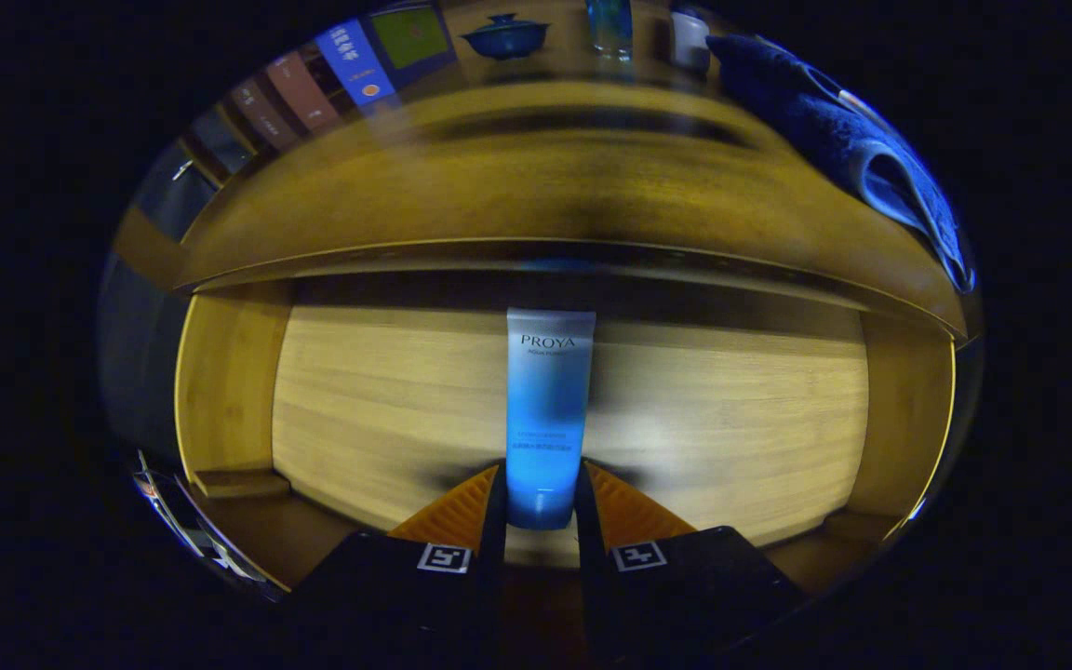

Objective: Pull open the drawer, take out the items inside it, and place them on the countertop above the cabinet.

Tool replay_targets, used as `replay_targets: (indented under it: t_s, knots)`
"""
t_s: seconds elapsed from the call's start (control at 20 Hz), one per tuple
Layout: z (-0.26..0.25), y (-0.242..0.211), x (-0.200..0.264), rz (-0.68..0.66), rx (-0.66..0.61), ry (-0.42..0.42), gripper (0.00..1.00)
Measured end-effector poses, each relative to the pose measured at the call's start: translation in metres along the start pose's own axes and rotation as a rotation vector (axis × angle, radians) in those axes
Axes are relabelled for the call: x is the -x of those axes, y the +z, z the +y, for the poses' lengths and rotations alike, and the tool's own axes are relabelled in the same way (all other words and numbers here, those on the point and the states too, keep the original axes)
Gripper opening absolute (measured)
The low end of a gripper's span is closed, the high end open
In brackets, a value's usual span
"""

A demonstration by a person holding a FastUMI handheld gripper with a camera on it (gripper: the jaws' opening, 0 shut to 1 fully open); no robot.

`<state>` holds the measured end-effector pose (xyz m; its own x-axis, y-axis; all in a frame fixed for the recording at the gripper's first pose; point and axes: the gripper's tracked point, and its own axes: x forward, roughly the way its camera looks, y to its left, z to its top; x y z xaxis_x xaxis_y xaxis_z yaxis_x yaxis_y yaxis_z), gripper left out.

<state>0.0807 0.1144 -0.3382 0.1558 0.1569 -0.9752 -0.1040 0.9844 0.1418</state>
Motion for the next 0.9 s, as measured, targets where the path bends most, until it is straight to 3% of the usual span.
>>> replay_targets:
  t_s: [0.45, 0.9]
  knots:
    - [0.015, -0.015, 0.097, -0.168, -0.025, 0.115, 0.4]
    - [0.024, 0.026, 0.174, -0.341, -0.15, 0.23, 0.4]
